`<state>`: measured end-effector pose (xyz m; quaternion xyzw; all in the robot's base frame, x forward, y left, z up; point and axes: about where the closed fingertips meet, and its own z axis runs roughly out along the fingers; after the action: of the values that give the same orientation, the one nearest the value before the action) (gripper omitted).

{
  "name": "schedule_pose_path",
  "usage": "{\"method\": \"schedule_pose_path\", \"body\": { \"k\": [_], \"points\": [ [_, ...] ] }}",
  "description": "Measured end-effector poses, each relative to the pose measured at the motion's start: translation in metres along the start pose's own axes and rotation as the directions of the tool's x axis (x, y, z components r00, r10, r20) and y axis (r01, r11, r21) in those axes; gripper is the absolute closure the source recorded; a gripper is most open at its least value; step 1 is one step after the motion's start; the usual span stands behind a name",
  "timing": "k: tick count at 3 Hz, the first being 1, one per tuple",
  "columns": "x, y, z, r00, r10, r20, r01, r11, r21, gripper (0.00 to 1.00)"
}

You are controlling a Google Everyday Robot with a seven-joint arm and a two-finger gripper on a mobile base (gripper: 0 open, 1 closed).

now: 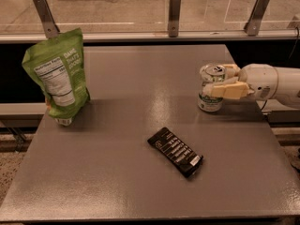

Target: Place 7up can upright

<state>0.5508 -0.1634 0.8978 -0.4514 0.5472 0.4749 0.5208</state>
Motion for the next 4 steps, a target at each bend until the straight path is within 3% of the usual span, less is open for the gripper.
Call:
{"method": "schedule_pose_path", "body": {
  "k": [1, 2, 3, 4],
  "points": [
    [0.001, 0.000, -0.001, 1.000, -0.017, -0.005, 0.017, 0.9998, 0.012, 0.00],
    [0.000, -0.005, -0.009, 0.995, -0.045, -0.086, 0.051, 0.9963, 0.070, 0.00],
    [-0.003, -0.010, -0.023, 0.975, -0.080, -0.209, 0.115, 0.9802, 0.161, 0.00],
    [-0.013, -0.014, -0.040, 0.957, -0.102, -0.273, 0.164, 0.9627, 0.215, 0.00]
  ]
}}
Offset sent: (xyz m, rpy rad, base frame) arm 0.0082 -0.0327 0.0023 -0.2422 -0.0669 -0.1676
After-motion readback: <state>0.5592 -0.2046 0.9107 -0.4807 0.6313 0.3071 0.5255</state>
